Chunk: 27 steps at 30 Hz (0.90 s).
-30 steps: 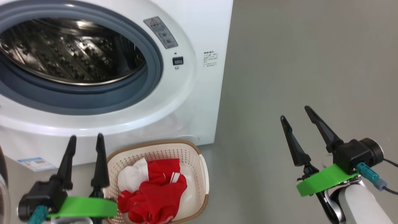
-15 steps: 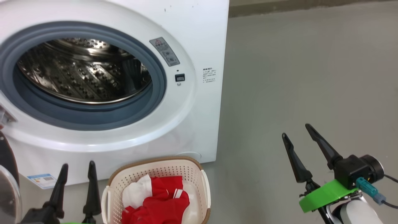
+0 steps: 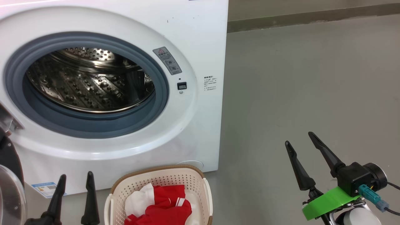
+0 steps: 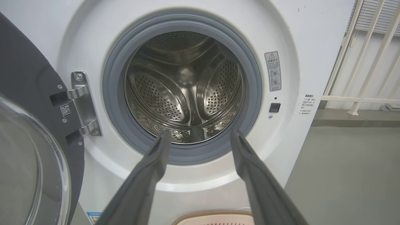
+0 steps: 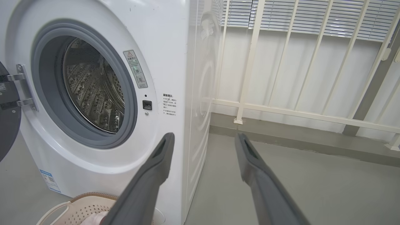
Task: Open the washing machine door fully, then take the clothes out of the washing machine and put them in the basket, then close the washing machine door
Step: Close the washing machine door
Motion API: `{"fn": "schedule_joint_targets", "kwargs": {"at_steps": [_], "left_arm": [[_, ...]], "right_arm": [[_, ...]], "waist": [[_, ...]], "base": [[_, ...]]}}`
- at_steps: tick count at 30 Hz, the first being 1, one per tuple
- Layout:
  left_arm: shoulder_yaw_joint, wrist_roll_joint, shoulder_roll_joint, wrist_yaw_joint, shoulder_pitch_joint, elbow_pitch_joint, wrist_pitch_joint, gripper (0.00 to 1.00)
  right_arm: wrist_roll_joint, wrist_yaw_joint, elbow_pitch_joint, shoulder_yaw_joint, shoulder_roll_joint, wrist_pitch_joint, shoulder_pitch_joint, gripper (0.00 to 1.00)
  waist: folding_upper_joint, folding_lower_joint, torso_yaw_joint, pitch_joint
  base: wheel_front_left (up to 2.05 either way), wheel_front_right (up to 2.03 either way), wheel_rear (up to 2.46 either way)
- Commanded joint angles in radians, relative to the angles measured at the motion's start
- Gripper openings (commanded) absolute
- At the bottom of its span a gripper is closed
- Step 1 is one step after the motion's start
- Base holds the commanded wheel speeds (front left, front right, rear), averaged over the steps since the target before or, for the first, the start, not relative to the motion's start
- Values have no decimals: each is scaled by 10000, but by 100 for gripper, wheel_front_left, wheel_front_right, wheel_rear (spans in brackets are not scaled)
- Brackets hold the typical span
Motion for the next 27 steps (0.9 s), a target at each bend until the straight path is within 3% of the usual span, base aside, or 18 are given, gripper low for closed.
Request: {"fn": "schedule_joint_targets", "kwargs": {"at_steps": [1,13,27], "left_arm": [[348,22,194,83,-170,-313,-11,100],[195,22,248,146,-100,-420,48,100],[103,-94,301,146,-135,-571,-10,100]], "right_arm": [[-118,33,-279,161,-146,-65,-80,100],[-128,33,-321,226,-182,-65,-25,100],[-65,33,-211,297,-176,-65,-49,100]], "waist": [[0,0,-2,-15],[0,0,1,-48],[0,0,-18,-22]], "base": [[0,0,0],[-48,48,0],[-156,183,-28]]}}
